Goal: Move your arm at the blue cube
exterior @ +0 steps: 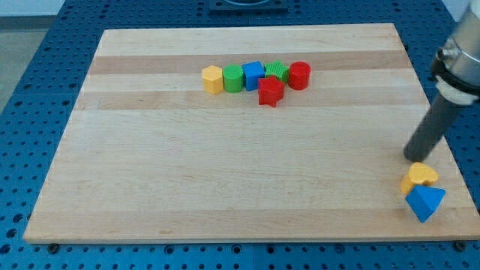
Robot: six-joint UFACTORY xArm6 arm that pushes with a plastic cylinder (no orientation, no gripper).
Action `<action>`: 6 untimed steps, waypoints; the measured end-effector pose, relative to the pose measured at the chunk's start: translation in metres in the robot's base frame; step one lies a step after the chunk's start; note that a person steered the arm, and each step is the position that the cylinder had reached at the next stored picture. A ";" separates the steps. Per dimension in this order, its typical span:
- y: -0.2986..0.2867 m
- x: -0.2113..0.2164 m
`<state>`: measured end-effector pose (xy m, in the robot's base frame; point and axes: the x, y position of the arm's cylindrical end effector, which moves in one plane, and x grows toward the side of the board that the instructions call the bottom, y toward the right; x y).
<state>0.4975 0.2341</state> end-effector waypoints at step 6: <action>-0.249 -0.067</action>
